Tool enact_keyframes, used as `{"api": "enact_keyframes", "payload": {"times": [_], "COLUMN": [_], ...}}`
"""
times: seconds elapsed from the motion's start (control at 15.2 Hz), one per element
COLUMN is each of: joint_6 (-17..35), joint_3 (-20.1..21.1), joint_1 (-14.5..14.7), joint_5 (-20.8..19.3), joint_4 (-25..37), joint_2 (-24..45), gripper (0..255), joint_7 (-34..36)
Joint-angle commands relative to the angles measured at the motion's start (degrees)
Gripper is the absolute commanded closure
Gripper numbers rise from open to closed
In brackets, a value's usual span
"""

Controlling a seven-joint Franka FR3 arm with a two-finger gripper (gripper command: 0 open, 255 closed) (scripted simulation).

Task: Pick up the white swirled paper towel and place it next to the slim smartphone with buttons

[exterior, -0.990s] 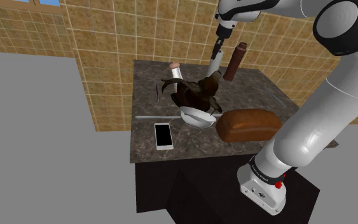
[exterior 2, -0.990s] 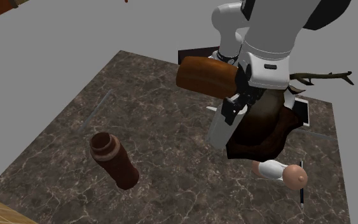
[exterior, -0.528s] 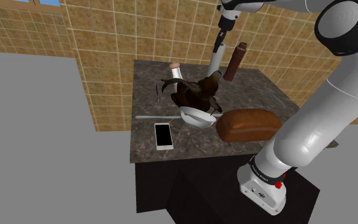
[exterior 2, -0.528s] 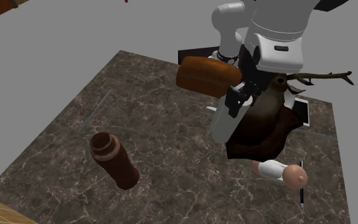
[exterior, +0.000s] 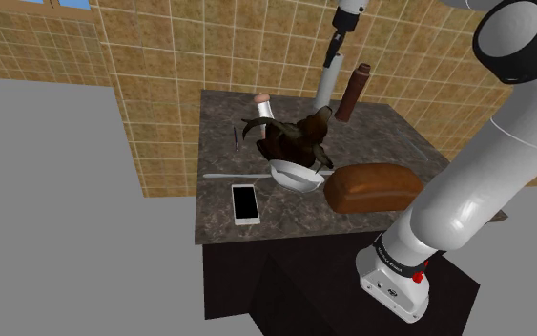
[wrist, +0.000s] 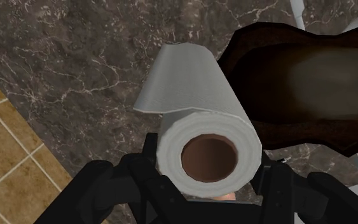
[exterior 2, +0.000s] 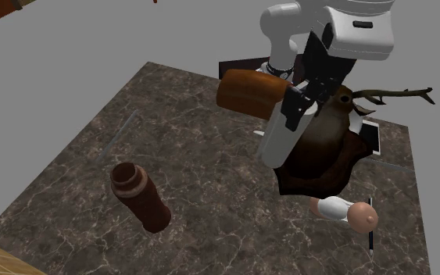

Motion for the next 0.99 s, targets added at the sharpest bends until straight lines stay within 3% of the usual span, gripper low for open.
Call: {"api": "enact_keyframes", "payload": {"times": [0.0, 0.92], "joint_6": [-1.6, -13.4], "joint_3": [0.0, -0.5], "joint_1": [0.0, -0.7], "joint_5": [0.2, 1.7], "joint_4": [2.0, 16.7], "joint_2": [0.5, 3.7], "gripper": [255, 255], "joint_7": [-0.1, -1.0]}}
